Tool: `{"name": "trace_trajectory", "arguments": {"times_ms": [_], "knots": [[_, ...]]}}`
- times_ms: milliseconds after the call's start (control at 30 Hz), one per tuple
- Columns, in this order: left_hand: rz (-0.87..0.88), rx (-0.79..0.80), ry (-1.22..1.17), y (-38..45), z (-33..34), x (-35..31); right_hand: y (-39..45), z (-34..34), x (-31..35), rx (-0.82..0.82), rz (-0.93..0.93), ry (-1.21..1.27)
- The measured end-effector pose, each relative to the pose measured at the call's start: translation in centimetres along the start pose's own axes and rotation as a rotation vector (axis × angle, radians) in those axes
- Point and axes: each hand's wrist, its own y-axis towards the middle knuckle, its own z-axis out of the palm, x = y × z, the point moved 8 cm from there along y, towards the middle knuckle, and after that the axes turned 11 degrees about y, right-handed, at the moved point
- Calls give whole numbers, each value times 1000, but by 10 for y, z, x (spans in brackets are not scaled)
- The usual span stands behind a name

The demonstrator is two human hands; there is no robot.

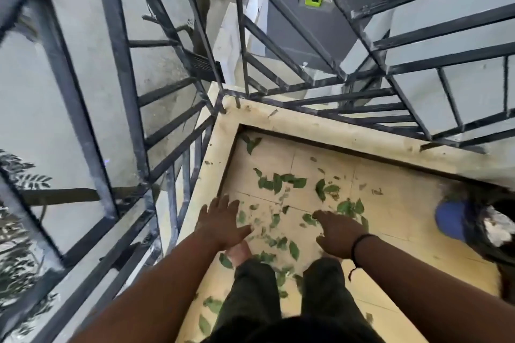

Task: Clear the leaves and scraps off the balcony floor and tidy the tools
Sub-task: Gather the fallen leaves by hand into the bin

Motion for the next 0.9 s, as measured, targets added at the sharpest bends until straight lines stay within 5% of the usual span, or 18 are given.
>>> {"name": "trace_trajectory", "arguments": {"times_ms": [333,567,900], "knots": [[20,109,-160,28,60,-19,35,33,-18,131,61,-129],[-53,83,-252,56,68,12,94,10,7,50,7,-40],[-307,90,-437,318,171,-11,376,42,-27,66,-165,-210]]}}
